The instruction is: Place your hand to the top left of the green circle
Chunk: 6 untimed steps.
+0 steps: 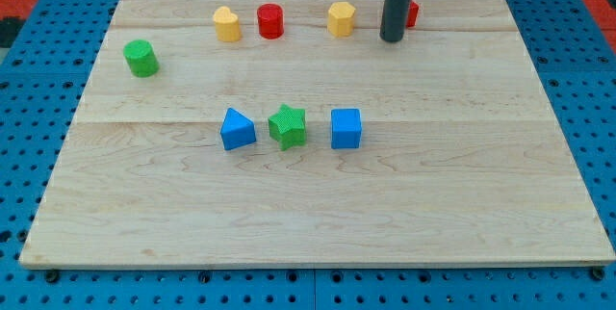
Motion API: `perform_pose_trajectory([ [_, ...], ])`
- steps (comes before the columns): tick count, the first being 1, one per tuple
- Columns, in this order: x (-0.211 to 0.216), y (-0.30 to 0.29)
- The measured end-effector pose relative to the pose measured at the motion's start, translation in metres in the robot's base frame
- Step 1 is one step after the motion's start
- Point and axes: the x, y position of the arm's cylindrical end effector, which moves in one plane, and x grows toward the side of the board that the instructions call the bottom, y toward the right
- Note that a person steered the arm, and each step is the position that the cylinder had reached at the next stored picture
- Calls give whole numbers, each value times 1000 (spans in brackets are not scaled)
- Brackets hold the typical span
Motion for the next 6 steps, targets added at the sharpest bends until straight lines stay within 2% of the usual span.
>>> perform_pose_trajectory([
  [1, 68, -26],
  [2, 46, -44],
  [3, -2, -155],
  [4, -24, -284],
  [5, -15, -360],
  [6, 4, -406],
])
